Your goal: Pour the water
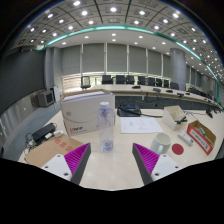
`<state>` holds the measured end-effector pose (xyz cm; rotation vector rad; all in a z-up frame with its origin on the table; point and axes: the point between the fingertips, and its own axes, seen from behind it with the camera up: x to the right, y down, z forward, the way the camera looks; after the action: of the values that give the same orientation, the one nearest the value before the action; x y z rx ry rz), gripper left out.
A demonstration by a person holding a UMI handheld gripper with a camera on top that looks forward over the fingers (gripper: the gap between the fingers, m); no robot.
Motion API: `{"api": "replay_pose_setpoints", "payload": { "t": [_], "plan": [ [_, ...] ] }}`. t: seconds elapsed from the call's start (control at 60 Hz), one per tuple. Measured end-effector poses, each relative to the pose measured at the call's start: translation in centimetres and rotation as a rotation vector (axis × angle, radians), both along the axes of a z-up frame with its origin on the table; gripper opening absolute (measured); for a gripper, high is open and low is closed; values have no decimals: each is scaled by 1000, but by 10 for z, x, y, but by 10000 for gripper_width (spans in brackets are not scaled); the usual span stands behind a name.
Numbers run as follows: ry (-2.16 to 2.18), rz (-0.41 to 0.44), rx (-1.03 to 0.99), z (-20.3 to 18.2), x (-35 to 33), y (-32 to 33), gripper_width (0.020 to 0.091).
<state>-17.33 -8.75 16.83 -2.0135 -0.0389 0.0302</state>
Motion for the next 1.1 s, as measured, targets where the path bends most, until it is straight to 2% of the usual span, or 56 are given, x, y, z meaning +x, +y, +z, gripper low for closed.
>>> {"api": "replay_pose_setpoints", "payload": {
  "t": [0.167,0.333,0.367,0.4,0.483,0.517,0.683,0.767,0.883,1.1],
  "plan": [
    [15,-39,53,-25,-35,92,859],
    [-15,-77,87,-54,-35,165,839],
    [-14,-86,90,-60,-35,173,806],
    [-10,-94,83,-67,-34,180,736],
    [-10,-113,105,-71,-29,193,504],
    [-14,-116,115,-71,-29,194,499],
    [-13,-128,115,-71,-25,193,363],
    [9,-126,111,-64,-26,192,362],
    [137,-136,143,-30,-20,187,362],
    [812,-178,176,39,6,179,359]
  ]
}}
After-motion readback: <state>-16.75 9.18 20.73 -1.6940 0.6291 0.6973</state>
